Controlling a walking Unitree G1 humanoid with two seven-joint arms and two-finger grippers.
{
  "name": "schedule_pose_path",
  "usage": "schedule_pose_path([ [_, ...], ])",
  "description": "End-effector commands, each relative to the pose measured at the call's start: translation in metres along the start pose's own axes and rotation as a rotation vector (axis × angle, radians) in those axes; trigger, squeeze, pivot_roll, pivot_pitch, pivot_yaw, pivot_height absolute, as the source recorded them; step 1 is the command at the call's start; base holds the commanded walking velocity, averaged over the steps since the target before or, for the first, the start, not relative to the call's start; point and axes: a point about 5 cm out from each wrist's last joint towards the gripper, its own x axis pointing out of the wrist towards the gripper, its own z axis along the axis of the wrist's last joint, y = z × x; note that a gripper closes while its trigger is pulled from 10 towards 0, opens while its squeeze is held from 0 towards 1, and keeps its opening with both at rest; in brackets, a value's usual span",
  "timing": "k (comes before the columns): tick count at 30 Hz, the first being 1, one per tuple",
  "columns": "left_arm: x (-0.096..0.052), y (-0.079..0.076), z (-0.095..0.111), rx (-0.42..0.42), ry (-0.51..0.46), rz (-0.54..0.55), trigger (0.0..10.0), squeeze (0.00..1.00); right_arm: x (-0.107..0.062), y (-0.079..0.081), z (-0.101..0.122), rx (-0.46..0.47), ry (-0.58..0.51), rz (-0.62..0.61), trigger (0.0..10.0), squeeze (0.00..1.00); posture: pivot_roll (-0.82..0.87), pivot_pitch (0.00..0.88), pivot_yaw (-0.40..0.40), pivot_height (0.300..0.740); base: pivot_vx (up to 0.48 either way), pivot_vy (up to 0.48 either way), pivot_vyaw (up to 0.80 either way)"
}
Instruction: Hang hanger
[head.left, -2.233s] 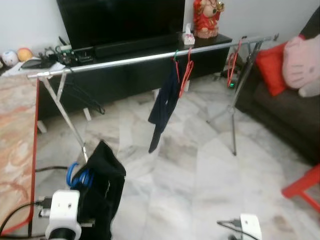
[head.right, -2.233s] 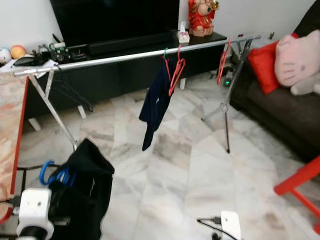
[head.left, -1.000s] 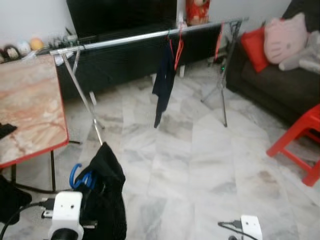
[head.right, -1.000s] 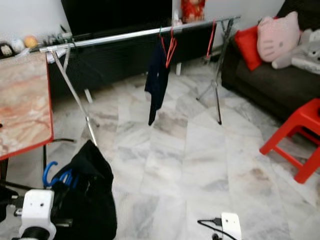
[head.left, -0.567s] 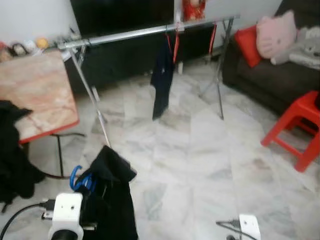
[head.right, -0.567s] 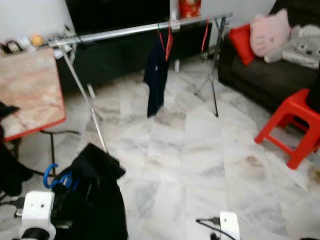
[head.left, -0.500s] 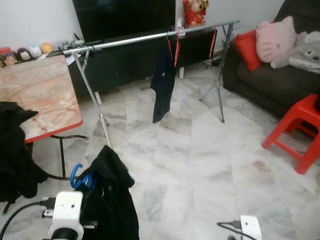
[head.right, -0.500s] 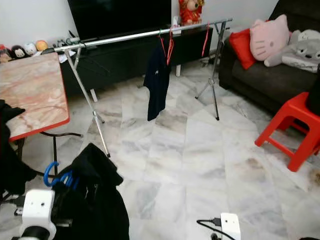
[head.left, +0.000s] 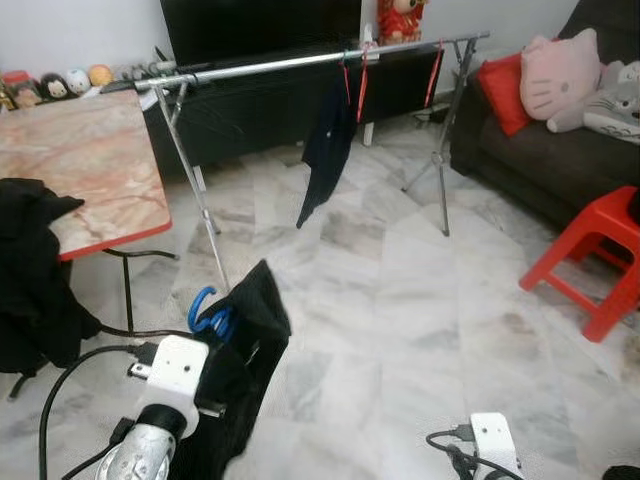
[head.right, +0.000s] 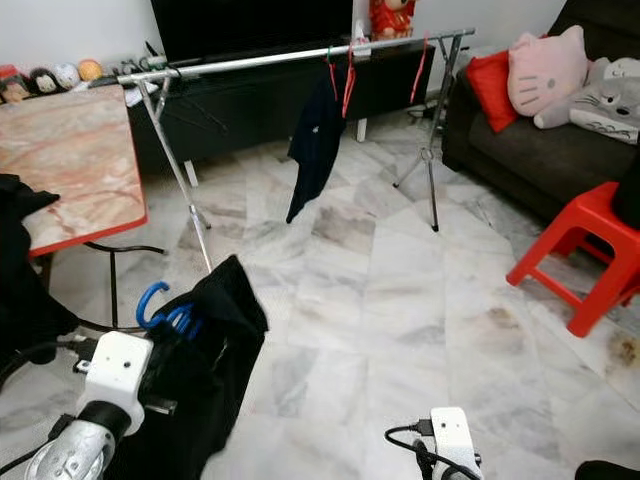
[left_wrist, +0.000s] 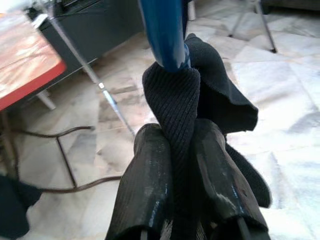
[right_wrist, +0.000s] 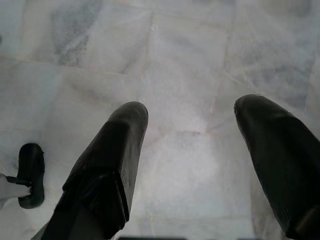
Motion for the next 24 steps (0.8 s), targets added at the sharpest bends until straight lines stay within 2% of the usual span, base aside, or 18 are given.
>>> schedule_pose_path([
  [1,0.001,0.0,0.011,0.031,-0.037,-0.006,10.0,0.0,0.0,0.0,0.003,-0.019,-0.019,0.013,10.0,0.0,0.0,0.0,-0.013,0.74,0.0,0.0,0.0],
  [4,0.001,0.0,0.011,0.032,-0.035,-0.007,10.0,0.0,0.0,0.0,0.003,-0.02,-0.021,0.014,10.0,0.0,0.0,0.0,-0.013,0.74,0.0,0.0,0.0],
  [5,0.011,-0.006,0.019,0.033,-0.062,-0.058,10.0,0.0,0.008,-0.007,0.058,-0.1,-0.177,0.038,10.0,0.0,-0.03,0.0,-0.006,0.74,0.0,0.0,0.0],
  [6,0.018,-0.012,0.025,0.033,-0.087,-0.104,10.0,0.0,0.008,-0.011,0.102,-0.158,-0.304,0.053,10.0,0.0,-0.04,0.0,-0.004,0.74,0.0,0.0,0.0],
  [7,0.024,-0.017,0.031,0.031,-0.106,-0.143,10.0,0.0,0.005,-0.013,0.134,-0.198,-0.399,0.065,10.0,0.0,-0.04,0.0,-0.004,0.74,0.0,0.0,0.0],
  [8,0.028,-0.021,0.035,0.033,-0.118,-0.17,10.0,0.0,0.002,-0.014,0.152,-0.223,-0.459,0.073,10.0,0.0,-0.04,0.0,-0.004,0.74,0.0,0.0,0.0],
  [13,0.036,-0.031,0.043,0.032,-0.143,-0.235,10.0,0.0,-0.005,-0.005,0.177,-0.26,-0.56,0.143,10.0,0.0,-0.05,0.0,-0.005,0.74,0.0,0.0,0.0],
  [17,0.037,-0.034,0.044,0.028,-0.147,-0.253,10.0,0.0,-0.007,0.0,0.182,-0.289,-0.58,0.18,10.0,0.0,-0.05,0.0,-0.007,0.74,0.0,0.0,0.0],
  [20,0.037,-0.04,0.044,0.025,-0.142,-0.29,10.0,0.0,-0.013,0.007,0.19,-0.365,-0.605,0.296,10.0,0.0,-0.06,0.0,-0.009,0.74,0.0,0.0,0.0],
  [24,0.038,-0.046,0.046,0.017,-0.149,-0.325,10.0,0.0,-0.021,0.011,0.186,-0.492,-0.611,0.421,10.0,0.0,-0.07,0.0,-0.011,0.74,0.0,0.0,0.0],
])
